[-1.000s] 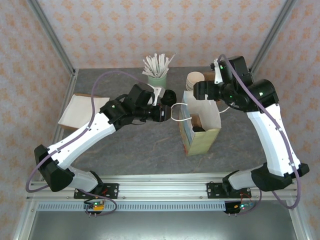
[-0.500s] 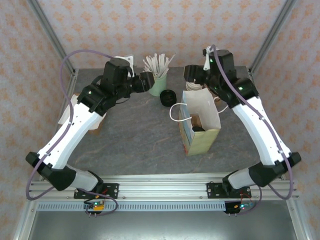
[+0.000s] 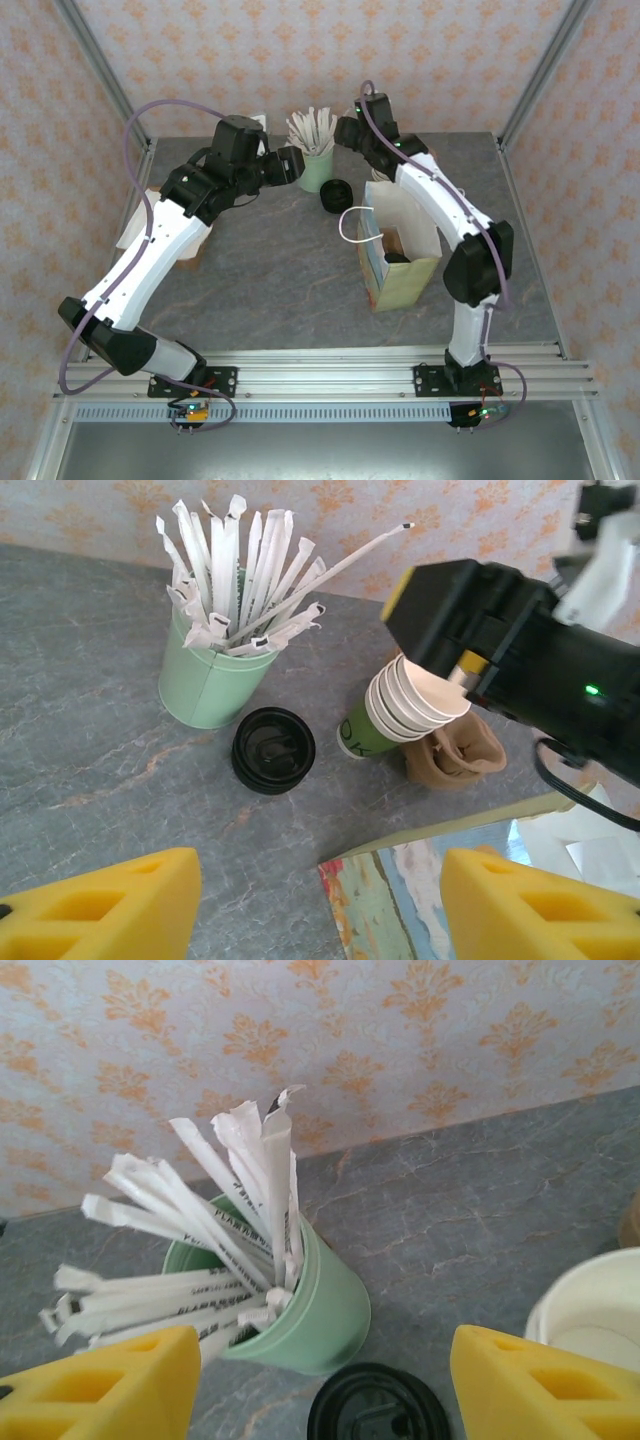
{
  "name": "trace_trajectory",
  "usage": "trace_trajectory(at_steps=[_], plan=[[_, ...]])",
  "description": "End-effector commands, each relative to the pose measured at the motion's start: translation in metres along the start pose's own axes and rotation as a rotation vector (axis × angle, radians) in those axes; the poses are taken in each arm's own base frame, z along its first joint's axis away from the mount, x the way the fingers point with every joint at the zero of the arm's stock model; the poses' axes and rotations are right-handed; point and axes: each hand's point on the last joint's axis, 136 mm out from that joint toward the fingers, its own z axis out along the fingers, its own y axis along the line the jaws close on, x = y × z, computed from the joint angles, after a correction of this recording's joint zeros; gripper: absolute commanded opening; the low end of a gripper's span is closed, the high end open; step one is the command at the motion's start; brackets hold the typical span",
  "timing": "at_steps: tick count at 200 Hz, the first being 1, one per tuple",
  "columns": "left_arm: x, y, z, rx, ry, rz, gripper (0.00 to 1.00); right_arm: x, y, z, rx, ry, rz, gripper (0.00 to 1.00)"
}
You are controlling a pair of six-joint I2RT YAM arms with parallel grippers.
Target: Pack the takeout coffee
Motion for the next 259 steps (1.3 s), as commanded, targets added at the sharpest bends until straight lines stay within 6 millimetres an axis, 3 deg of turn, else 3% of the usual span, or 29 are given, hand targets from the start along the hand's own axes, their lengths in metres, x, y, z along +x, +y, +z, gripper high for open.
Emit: trace_trajectory(at_steps=[1,55,143,186,223,259], plan=[[0.003,0.008,-0.003,-0.033,0.000,0.011,0.65,-0.035,0.002,0.005,-0.012,-0.099,0.094,0.67],[0.004,0.012,-0.008,-0.042,-0.002,0.022,0.65,-0.036,0.010,0.038,-0.057,-0.061,0.109,0.60],[0.011,0.018,-0.007,-0.048,0.014,0.019,0.65,-0.038,0.006,0.062,-0.044,-0.046,0.168,0.28],[0.013,0.020,-0.008,-0.048,0.016,0.018,0.65,-0.049,0.012,0.055,-0.060,-0.069,0.169,0.12],[0.016,0.019,-0.008,-0.033,0.021,0.013,0.65,-0.066,0.018,0.036,-0.073,-0.090,0.164,0.11],[0.018,0.018,-0.011,-0.019,0.020,0.007,0.65,-0.091,0.022,-0.001,-0.078,-0.127,0.137,0.10]])
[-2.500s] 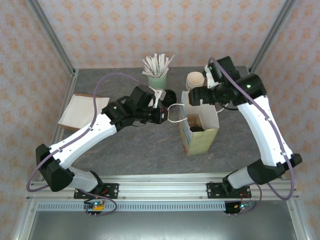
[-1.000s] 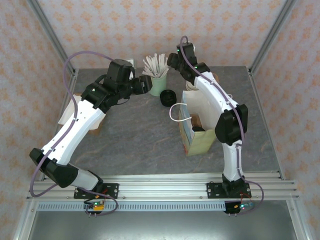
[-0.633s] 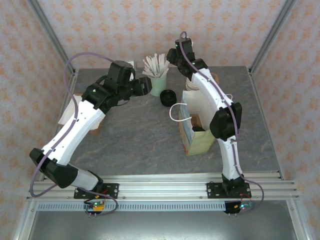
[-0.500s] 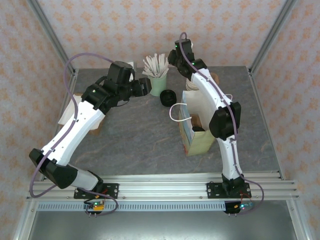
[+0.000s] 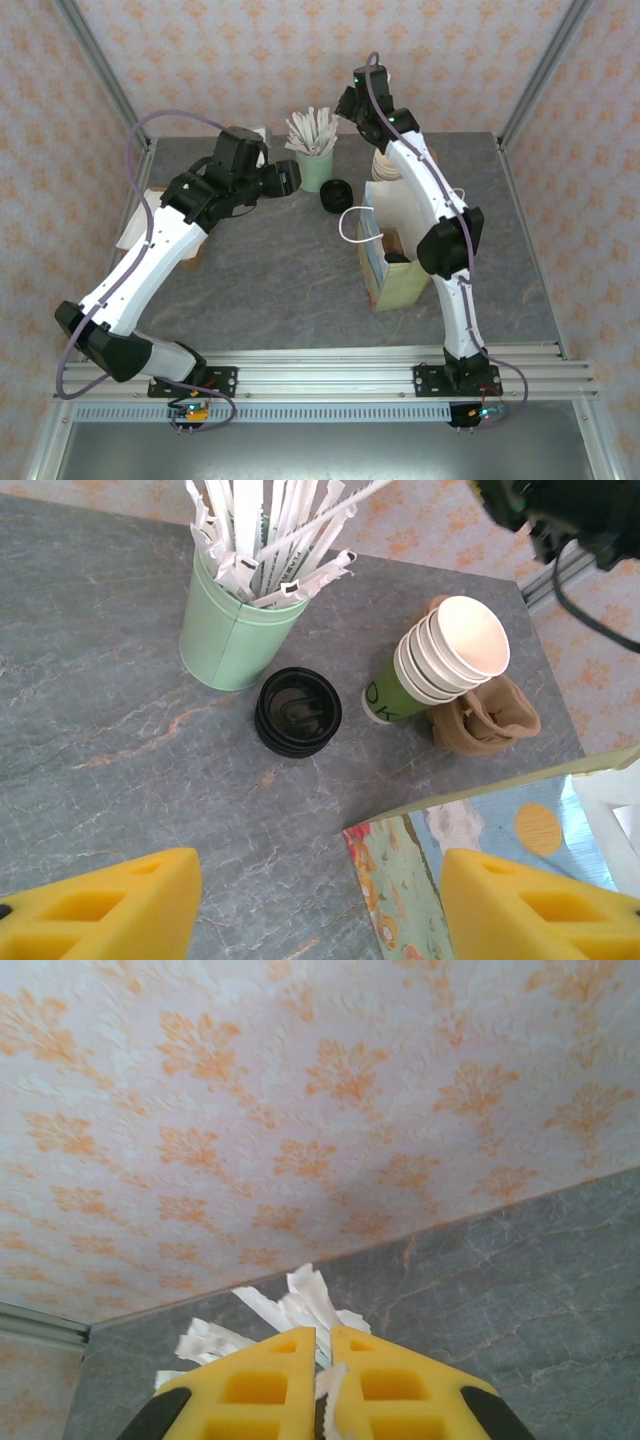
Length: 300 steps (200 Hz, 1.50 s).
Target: Pack the takeout coffee
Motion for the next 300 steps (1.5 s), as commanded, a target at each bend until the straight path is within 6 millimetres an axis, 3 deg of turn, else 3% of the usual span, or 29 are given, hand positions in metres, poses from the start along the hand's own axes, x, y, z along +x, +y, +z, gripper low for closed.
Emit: trace_trajectory(at_steps=[1,40,58,86,116,134,162,181,201,260,300], plan=[[-0.006,0.002,-0.014,0.013,-0.035,-0.005,0.65,-0.028,0.008,-0.036,-0.004,-0.035,-0.025,0.10],[-0.005,0.002,-0.026,0.034,-0.052,-0.009,0.65,-0.065,0.017,-0.099,-0.006,-0.107,-0.091,0.10],[-0.003,0.000,-0.034,0.058,-0.059,-0.017,0.65,-0.084,0.018,-0.143,0.004,-0.142,-0.139,0.09],[0.003,-0.004,-0.040,0.105,-0.058,-0.024,0.66,-0.096,0.012,-0.212,0.025,-0.154,-0.214,0.09],[0.006,-0.009,-0.043,0.148,-0.052,-0.017,0.66,-0.092,-0.007,-0.283,0.056,-0.143,-0.272,0.09],[0.007,-0.010,-0.046,0.153,-0.054,-0.015,0.66,-0.079,-0.026,-0.322,0.092,-0.107,-0.294,0.09],[0.009,-0.011,-0.043,0.158,-0.044,-0.020,0.67,-0.054,-0.050,-0.366,0.103,-0.068,-0.299,0.09],[0.011,-0.012,-0.037,0.161,-0.029,-0.027,0.67,-0.029,-0.061,-0.362,0.106,0.006,-0.296,0.09],[0.012,-0.011,-0.032,0.158,-0.018,-0.035,0.67,-0.002,-0.067,-0.339,0.099,0.099,-0.297,0.09],[0.015,-0.005,-0.026,0.127,-0.018,-0.040,0.67,0.043,-0.073,-0.257,0.052,0.141,-0.283,0.10],[0.013,0.007,-0.028,0.063,-0.039,-0.021,0.67,0.083,-0.092,-0.226,0.057,0.206,-0.273,0.20]])
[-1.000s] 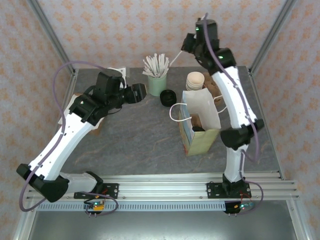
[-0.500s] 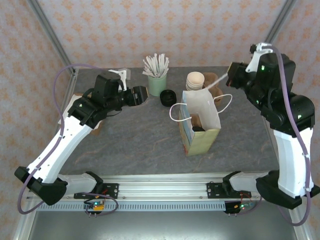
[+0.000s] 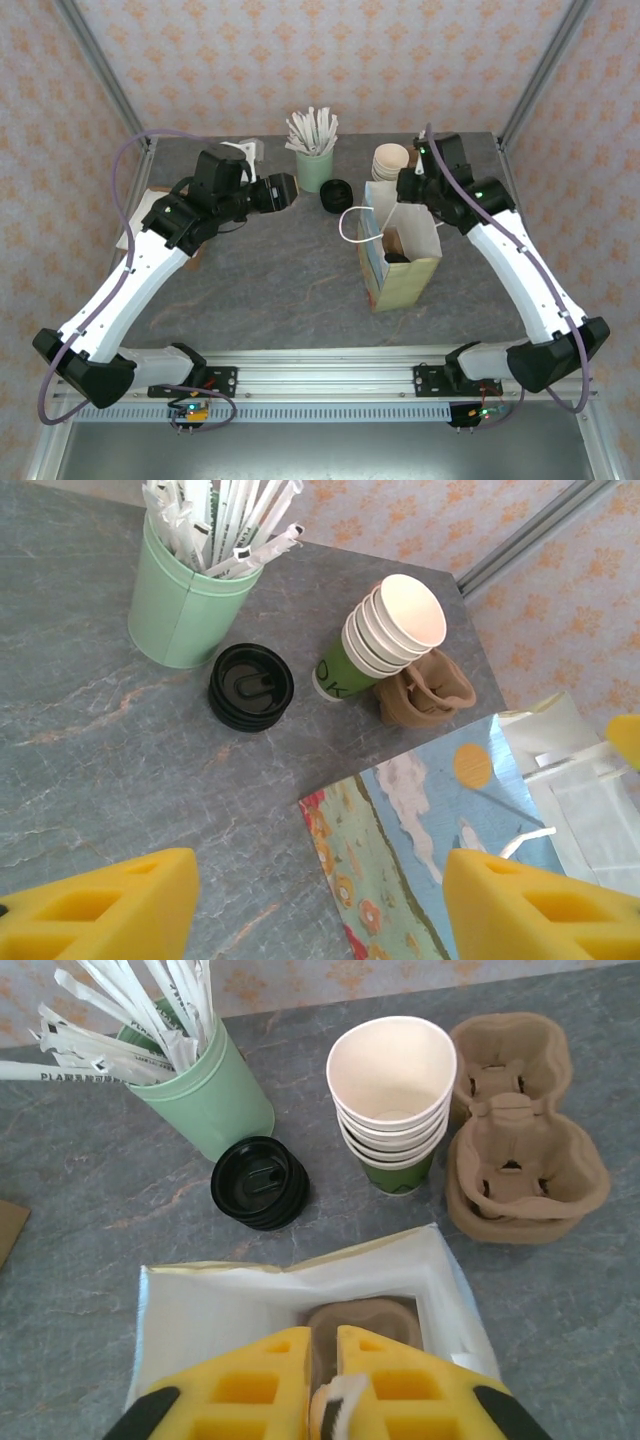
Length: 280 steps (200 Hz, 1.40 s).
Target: Pack the takeout coffee
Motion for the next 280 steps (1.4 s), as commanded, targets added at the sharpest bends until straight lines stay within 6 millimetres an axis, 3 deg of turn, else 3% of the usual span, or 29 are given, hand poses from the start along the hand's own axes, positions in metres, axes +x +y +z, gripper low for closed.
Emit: trace_trajectory(at_steps=[1,29,65,86,123,143,147,170,195,221,280], plan=[[-0.007,0.012,-0.002,-0.058,-0.035,0.009,0.67,-0.007,0.006,0.006,-0.048,-0.066,0.023,0.20],[-0.006,0.017,-0.001,-0.079,-0.035,0.014,0.67,0.000,0.004,0.008,-0.039,-0.046,0.009,0.32],[-0.007,0.041,-0.008,-0.188,-0.057,0.028,0.67,-0.027,0.004,-0.031,-0.037,-0.131,-0.030,0.41],[-0.006,0.075,-0.016,-0.281,-0.073,-0.011,0.67,-0.044,0.020,-0.065,-0.135,-0.201,-0.050,0.43],[0.006,0.161,-0.030,-0.476,-0.089,-0.187,0.67,-0.047,0.082,-0.104,-0.447,-0.261,-0.115,0.54],[0.018,0.200,-0.027,-0.557,-0.053,-0.259,0.67,-0.037,0.110,-0.108,-0.497,-0.255,-0.194,0.57],[0.022,0.205,-0.024,-0.570,-0.036,-0.264,0.67,-0.033,0.116,-0.099,-0.498,-0.228,-0.206,0.57],[0.041,0.232,-0.003,-0.680,0.130,-0.212,0.68,-0.024,0.130,-0.086,-0.524,-0.192,-0.221,0.57],[0.054,0.258,0.021,-0.772,0.260,-0.151,0.68,-0.020,0.132,-0.077,-0.528,-0.175,-0.221,0.57],[0.048,0.282,0.042,-0.859,0.319,-0.090,0.67,-0.017,0.132,-0.074,-0.530,-0.169,-0.227,0.58],[0.043,0.319,0.090,-0.924,0.460,-0.032,0.50,-0.011,0.128,-0.066,-0.508,-0.158,-0.226,0.58]])
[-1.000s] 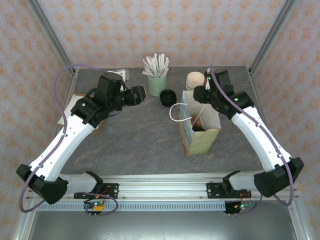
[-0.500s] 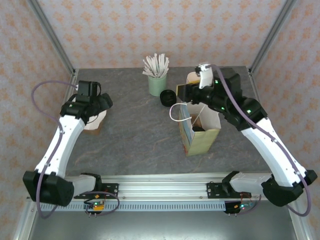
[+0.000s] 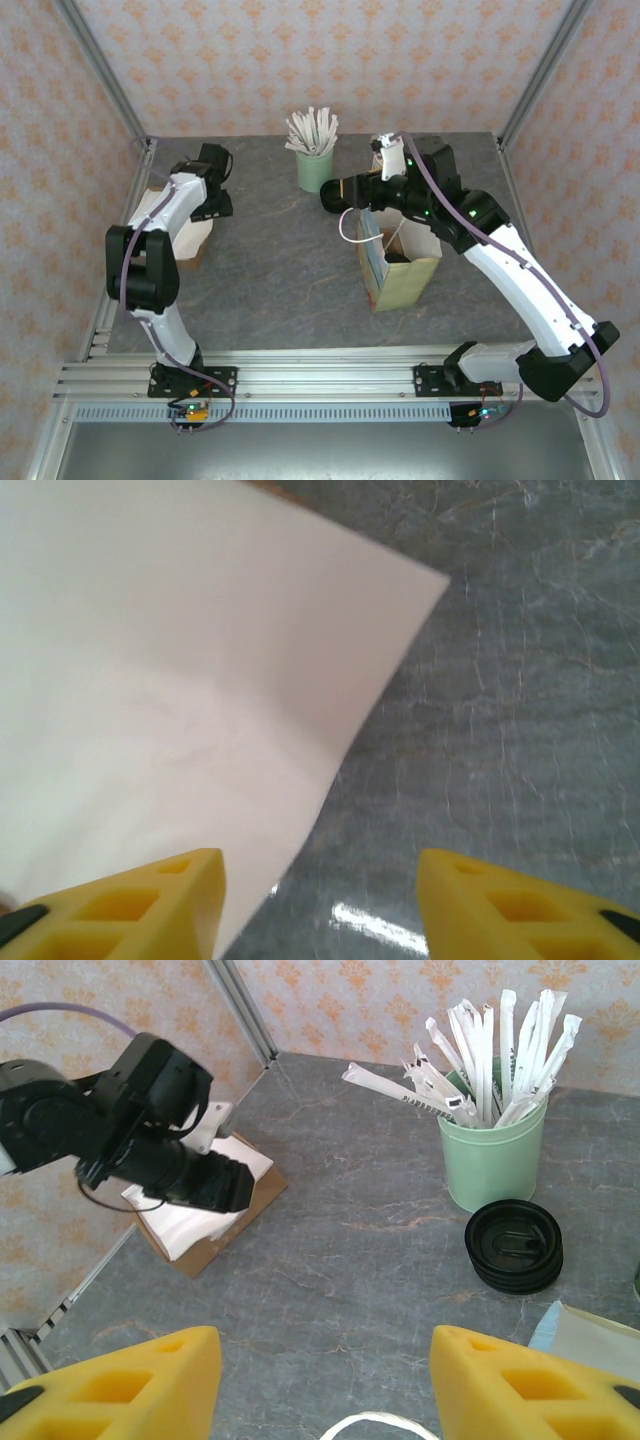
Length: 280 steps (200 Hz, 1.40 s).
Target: Pack the takeout coffee
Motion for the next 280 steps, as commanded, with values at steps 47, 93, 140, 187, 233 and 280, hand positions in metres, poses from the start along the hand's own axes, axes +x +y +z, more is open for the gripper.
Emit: trace_trajectory(at_steps=[47,93,140,187,233,280], plan=[[-0.018,0.009,0.027,-0.137,0.050,0.098,0.34,-0.007,0.004,-0.004,-0.013,-0.038,-0.012,0.58],[-0.020,0.013,0.029,-0.141,0.056,0.091,0.18,-0.005,0.003,-0.003,-0.009,-0.027,-0.002,0.58],[-0.019,0.013,0.018,-0.125,0.047,0.082,0.14,-0.001,0.001,0.001,-0.005,-0.016,0.004,0.58],[-0.018,0.020,0.005,-0.129,0.031,0.076,0.13,0.003,-0.001,0.003,0.003,-0.005,0.006,0.58],[-0.020,0.026,-0.006,-0.134,0.018,0.073,0.09,0.004,-0.001,0.001,0.003,-0.006,0.007,0.57],[-0.028,0.042,-0.032,-0.149,-0.039,0.051,0.00,0.003,-0.001,-0.001,0.004,-0.009,0.013,0.57]])
